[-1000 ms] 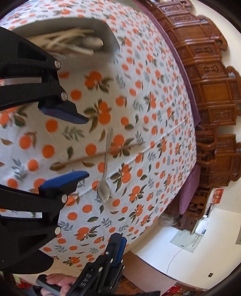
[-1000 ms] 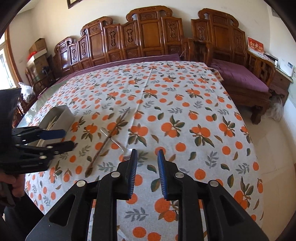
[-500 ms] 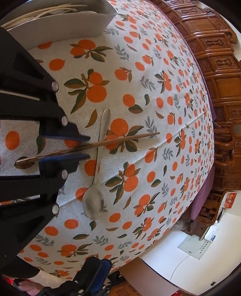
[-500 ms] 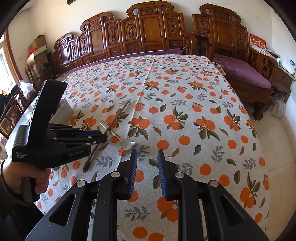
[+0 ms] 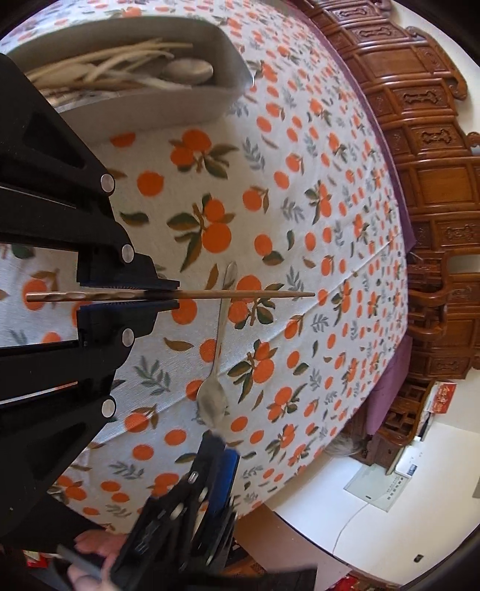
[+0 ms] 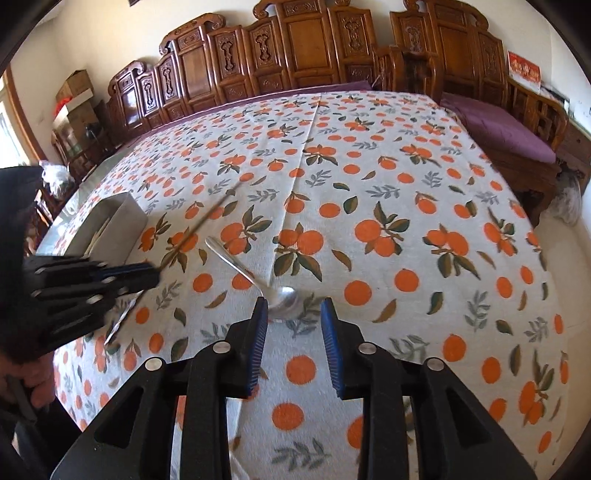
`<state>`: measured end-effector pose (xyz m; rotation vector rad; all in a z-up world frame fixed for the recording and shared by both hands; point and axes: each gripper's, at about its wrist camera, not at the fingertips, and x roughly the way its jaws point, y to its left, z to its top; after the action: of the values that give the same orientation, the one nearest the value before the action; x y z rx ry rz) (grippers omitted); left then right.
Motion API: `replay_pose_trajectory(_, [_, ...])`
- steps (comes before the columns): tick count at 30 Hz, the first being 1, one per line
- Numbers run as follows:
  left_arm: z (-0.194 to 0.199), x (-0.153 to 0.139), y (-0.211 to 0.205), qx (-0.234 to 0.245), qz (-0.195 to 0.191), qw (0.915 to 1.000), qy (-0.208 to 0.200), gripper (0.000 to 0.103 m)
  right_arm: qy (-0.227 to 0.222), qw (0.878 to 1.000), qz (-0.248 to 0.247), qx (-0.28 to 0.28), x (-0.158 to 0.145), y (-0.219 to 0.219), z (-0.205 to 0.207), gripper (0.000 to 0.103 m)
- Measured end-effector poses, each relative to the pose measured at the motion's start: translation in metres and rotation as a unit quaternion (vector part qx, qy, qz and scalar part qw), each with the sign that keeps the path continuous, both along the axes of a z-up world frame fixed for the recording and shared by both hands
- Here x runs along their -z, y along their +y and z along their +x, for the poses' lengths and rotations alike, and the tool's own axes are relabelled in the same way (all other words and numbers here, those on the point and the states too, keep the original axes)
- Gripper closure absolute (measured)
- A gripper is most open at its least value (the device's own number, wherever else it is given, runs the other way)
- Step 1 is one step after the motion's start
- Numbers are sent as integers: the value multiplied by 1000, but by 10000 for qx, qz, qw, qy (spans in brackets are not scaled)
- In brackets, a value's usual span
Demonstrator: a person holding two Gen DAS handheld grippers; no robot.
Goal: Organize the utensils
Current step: 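Grasp the remaining wooden chopstick with the left gripper, then grasp the metal spoon handle with the right gripper while the left gripper lifts the chopstick toward the tray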
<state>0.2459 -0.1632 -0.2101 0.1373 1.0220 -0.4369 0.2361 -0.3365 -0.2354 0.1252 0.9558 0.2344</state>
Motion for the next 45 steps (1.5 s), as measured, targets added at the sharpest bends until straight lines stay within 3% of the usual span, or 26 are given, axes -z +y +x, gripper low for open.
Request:
replay_pose_trajectory(14, [-31,-28,31,-80,-220,9994,-258,99,698,9975,139,43,27,8,29,72])
replay_pose_trajectory(18, [-36,-31,38,-119,-253,9992,-300,99,753,9969,215,72,28,11,27,90])
replay_pose_trajectory(20, [-40,-35,44,-156,-247,9990,-347,99,755,9968,253,86,28,12,25,94])
replay_pose_trajectory(25, [-45,-44,65,-291,-225,9984,-437,99,576,9978,333,71,18,18,18,100])
replay_pose_trajectory(37, [-46,-60,132,-806,-149,9951,-558,99,-182,9996,-191,70,-32,37,-3,101])
replay_pose_trajectory(45, [-40,-52,165,-1073,-71,9933,-414,99,-501,9983,-265,-126,-58,51,-11,101])
